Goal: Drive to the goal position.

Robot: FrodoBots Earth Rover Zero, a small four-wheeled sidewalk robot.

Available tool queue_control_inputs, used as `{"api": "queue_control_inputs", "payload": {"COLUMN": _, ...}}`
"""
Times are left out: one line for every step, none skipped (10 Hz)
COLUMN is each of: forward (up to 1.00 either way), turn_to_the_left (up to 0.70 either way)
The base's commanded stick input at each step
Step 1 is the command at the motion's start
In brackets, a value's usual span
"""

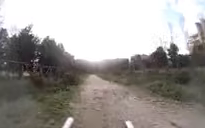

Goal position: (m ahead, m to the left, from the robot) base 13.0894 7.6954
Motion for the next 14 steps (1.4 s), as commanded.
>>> {"api": "queue_control_inputs", "payload": {"forward": 0.7, "turn_to_the_left": 0.0}}
{"api": "queue_control_inputs", "payload": {"forward": 0.7, "turn_to_the_left": 0.0}}
{"api": "queue_control_inputs", "payload": {"forward": 0.7, "turn_to_the_left": 0.0}}
{"api": "queue_control_inputs", "payload": {"forward": 0.7, "turn_to_the_left": 0.0}}
{"api": "queue_control_inputs", "payload": {"forward": 0.7, "turn_to_the_left": 0.0}}
{"api": "queue_control_inputs", "payload": {"forward": 0.7, "turn_to_the_left": 0.11}}
{"api": "queue_control_inputs", "payload": {"forward": 0.7, "turn_to_the_left": 0.32}}
{"api": "queue_control_inputs", "payload": {"forward": 0.7, "turn_to_the_left": 0.28}}
{"api": "queue_control_inputs", "payload": {"forward": 0.7, "turn_to_the_left": 0.0}}
{"api": "queue_control_inputs", "payload": {"forward": 0.7, "turn_to_the_left": 0.0}}
{"api": "queue_control_inputs", "payload": {"forward": 0.7, "turn_to_the_left": 0.0}}
{"api": "queue_control_inputs", "payload": {"forward": 0.7, "turn_to_the_left": 0.0}}
{"api": "queue_control_inputs", "payload": {"forward": 0.7, "turn_to_the_left": 0.0}}
{"api": "queue_control_inputs", "payload": {"forward": 0.7, "turn_to_the_left": 0.0}}
